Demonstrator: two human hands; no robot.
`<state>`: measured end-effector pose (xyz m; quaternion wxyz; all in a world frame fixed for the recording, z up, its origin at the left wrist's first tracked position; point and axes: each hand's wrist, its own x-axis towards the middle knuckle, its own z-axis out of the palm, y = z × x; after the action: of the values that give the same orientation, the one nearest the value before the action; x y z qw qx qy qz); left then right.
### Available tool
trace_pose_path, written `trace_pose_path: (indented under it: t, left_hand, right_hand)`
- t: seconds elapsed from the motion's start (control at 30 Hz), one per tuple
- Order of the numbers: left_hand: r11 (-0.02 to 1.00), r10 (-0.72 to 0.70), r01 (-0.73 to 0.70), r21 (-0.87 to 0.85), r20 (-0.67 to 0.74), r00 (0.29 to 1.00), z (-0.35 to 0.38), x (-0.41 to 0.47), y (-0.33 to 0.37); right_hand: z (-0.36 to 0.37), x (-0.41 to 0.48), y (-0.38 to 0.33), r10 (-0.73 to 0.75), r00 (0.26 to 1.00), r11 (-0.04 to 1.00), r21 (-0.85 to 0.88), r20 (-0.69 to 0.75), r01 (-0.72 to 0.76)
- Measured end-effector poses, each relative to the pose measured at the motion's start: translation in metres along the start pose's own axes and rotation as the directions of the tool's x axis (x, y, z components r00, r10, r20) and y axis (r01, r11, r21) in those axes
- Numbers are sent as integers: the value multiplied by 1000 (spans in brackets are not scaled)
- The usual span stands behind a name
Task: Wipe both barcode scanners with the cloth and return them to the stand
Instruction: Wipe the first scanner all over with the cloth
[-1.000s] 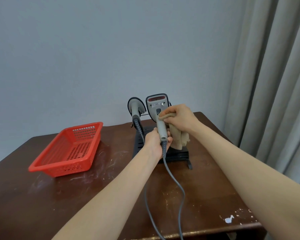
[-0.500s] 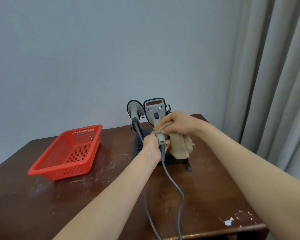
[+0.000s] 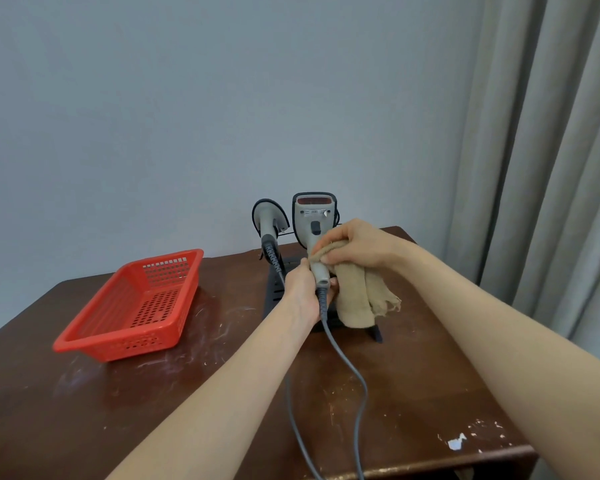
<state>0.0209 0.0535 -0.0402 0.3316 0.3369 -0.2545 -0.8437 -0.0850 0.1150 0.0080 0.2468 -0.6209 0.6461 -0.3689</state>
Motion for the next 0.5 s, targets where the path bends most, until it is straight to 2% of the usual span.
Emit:
trace_pose_path:
  t: [0.07,0.1,0.13,0.2,0.27,0.33,0.37,0.43,0.5]
  left_hand:
    - [1000,-17,18,-22,33,999,3,-4,-2]
    - [999,-23,24,-29,45,999,5,-5,-2]
    - [999,-22,23,-25,55,998,5,-5,-1]
    - [1000,-15,14,6,83,996,3,-5,1]
    - [998,-31,25,51,122,992,-1,-3,2]
    - [995,-69,55,83,177,982,-6,-3,2]
    - [994,-87,72,82,202,975,-8,-4,1]
    - [993,-110,97,69,221,969,-9,-7,2]
    - [993,-111,99,64,213,971,-10,-7,6]
  right_hand:
    - [4,5,2,-39,973,999,-26,-227,34]
    - [5,6,4,-52,957,999,-21,-284,48]
    - [5,5,5,-56,961,998,-4,-270,57]
    - [1,0,4,-34,998,998,46,-57,37]
    - [-3,-6,0,16,982,1000,13,187,-18]
    - [-5,-6,-1,59,973,998,-45,222,-50]
    - [-6,-4,0,72,982,997,-47,173,-65]
    - [-9,1,7,74,997,994,-83,-13,-75]
    - [-12,5,15,71,974,989,-111,-217,-97]
